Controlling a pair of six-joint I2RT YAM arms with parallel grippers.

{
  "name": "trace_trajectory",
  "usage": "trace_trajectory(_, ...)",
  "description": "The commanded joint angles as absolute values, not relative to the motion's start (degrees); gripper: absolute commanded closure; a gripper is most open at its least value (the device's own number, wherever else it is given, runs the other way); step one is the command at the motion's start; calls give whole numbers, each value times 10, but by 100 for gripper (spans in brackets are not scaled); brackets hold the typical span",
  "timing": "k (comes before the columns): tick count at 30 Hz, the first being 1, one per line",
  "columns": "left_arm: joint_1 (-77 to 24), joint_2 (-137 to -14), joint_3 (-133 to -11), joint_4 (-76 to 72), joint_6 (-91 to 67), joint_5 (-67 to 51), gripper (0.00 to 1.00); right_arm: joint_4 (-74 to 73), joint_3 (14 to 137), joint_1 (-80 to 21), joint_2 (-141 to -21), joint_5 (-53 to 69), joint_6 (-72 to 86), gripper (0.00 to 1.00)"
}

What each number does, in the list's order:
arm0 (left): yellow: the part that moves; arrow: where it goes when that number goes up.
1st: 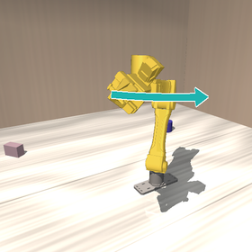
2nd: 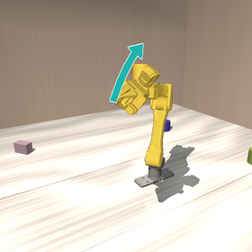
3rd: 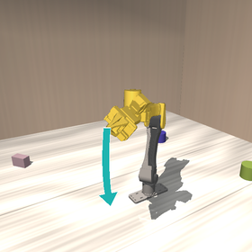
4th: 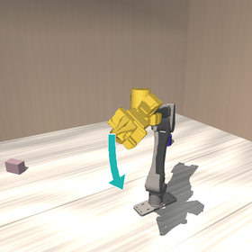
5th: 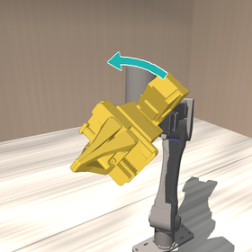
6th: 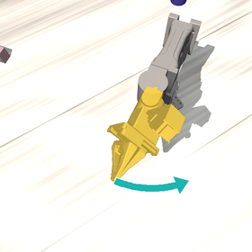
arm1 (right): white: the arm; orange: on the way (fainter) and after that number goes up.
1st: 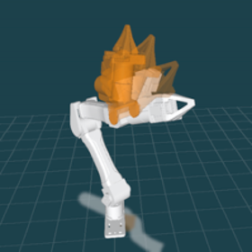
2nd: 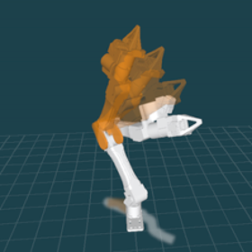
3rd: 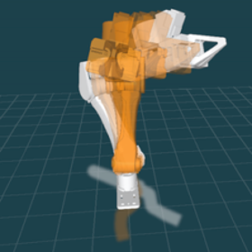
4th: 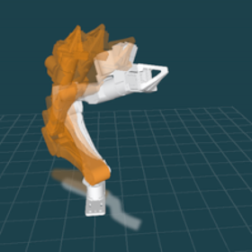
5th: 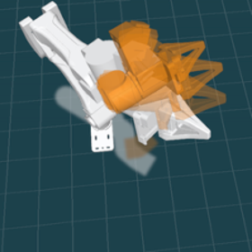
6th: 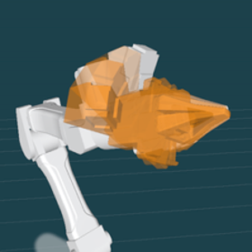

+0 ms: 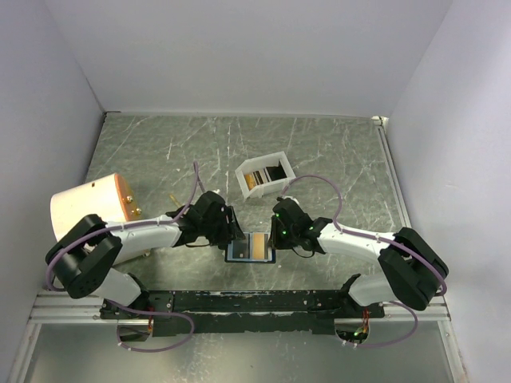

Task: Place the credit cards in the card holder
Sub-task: Insert the credit card into the card holder.

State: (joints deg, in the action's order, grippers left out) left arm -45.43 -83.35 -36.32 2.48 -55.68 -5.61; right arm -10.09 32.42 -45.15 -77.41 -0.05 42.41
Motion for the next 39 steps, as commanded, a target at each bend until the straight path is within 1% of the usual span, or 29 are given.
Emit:
trace_trajectory(1, -451, -857, -360, 1, -551, -77, 33, -95, 324, -455, -775, -9, 422, 85)
trace_trajectory(18, -452, -815, -341, -119, -600, -197, 34, -85, 317, -455, -778, -4, 423, 85)
trace_trajectory(23, -452, -814, -340, -140, -607, -207, 33, -85, 317, -455, -778, -2, 424, 83)
trace_trajectory(29, -452, -830, -341, -152, -606, -215, 34, -109, 330, -455, -767, -19, 423, 79)
trace_trajectory(34, -452, -817, -353, -94, -588, -182, 38, -168, 358, -455, -747, -60, 419, 72)
trace_trajectory(39, -452, -780, -370, 4, -563, -103, 45, -218, 392, -454, -718, -104, 414, 65)
